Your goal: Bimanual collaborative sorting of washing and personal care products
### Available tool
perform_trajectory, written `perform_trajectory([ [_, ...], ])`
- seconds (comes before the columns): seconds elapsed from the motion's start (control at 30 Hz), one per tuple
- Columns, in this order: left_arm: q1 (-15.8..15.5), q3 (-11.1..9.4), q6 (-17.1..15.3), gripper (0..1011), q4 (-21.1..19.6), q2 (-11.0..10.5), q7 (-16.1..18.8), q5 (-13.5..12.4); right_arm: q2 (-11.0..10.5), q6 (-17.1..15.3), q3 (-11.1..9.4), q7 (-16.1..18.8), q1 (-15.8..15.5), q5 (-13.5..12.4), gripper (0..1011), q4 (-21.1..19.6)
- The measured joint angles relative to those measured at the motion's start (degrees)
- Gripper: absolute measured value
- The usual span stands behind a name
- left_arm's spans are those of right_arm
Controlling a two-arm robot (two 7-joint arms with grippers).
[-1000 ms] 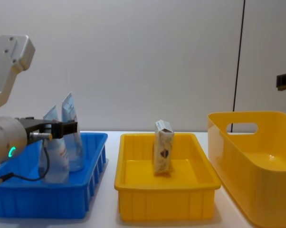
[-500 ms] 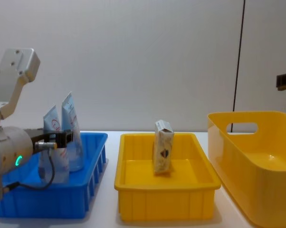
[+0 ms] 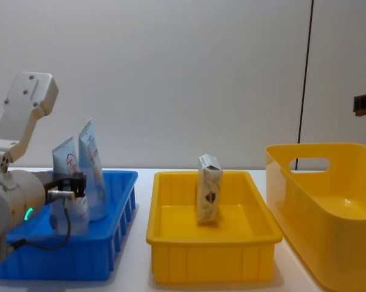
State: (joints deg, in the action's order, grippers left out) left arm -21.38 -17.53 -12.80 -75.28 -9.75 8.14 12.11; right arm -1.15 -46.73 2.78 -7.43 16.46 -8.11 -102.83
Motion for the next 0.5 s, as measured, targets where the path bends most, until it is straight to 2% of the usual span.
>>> perform_trajectory([
  [0.3, -0.04, -0.28, 1.13, 265, 0.03, -0.2, 0.32, -1.51, 0.0, 0.0, 0.0, 0.0, 0.0, 0.0, 1004, 0.0],
  [0.5, 0.38, -0.26, 2.04, 242, -2.83, -1.05, -0.58, -2.08, 0.0, 0.0, 0.0, 0.0, 0.0, 0.01, 1004, 0.0],
])
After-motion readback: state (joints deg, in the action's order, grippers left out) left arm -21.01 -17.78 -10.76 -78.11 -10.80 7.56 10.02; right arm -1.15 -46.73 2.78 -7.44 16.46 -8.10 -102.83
